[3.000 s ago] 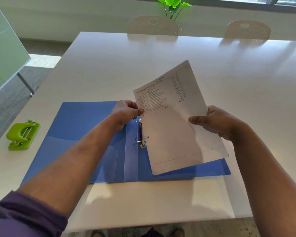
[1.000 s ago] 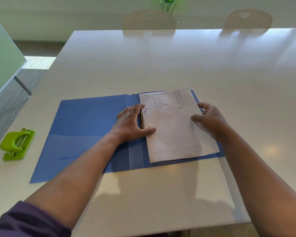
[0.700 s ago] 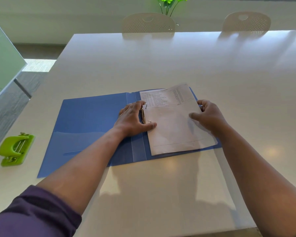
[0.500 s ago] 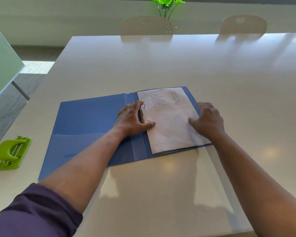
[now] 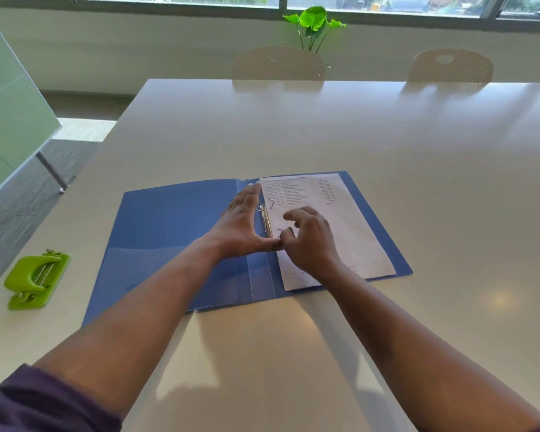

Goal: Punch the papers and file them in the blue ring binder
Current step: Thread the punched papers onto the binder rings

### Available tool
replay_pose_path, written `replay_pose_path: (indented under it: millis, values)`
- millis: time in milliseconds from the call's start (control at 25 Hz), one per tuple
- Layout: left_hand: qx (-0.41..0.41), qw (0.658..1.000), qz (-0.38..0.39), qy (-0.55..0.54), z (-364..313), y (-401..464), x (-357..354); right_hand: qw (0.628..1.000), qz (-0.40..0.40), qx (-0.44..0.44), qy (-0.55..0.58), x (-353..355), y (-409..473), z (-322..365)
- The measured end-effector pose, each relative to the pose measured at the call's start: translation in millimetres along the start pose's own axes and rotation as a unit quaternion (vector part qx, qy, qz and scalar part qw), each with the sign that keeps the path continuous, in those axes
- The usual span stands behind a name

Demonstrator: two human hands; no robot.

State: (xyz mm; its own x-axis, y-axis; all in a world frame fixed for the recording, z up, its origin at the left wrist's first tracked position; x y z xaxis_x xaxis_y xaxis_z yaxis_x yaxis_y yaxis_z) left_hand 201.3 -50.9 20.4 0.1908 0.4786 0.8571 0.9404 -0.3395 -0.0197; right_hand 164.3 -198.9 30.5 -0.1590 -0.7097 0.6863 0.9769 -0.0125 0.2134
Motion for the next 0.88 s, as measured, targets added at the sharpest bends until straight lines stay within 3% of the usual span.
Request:
replay_pose_path:
  millis: [160,360,560,880]
  values:
    - [0.065,0.994,-0.089,-0.022,13.4,-36.2,-8.3,0.999,-0.004,-0.036,0.012,-10.8,-11.1,-5.6]
    - [0.035,0.975,-0.208,0.065,9.1,-61.4,-11.9,0.999,0.0,-0.027,-0.017,-19.3,-17.8,-11.9]
    - [0.0,0.976,-0.184,0.12,2.2,-60.4,-21.6,0.999,-0.034,-0.001,-0.026,-18.0,-21.9,-8.7]
    - [-0.036,0.984,-0.138,0.109,-1.2,-57.0,-26.3,0.999,-0.021,0.021,-0.041,-21.4,-22.0,-8.4]
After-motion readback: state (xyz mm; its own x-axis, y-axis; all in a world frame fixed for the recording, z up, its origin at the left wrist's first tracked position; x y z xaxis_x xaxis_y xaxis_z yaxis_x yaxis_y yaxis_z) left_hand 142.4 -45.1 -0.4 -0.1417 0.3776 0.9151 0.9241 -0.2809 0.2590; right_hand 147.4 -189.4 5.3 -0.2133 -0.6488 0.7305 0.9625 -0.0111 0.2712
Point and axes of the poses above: each hand's wrist, its own y-axis towards the middle knuckle, its own x-axis out of the back of the hand, z = x × y, the point moved 8 cm from there along y, towards the middle knuckle, and after that the axes turned 5 degrees about y, right-handed, at the moved point
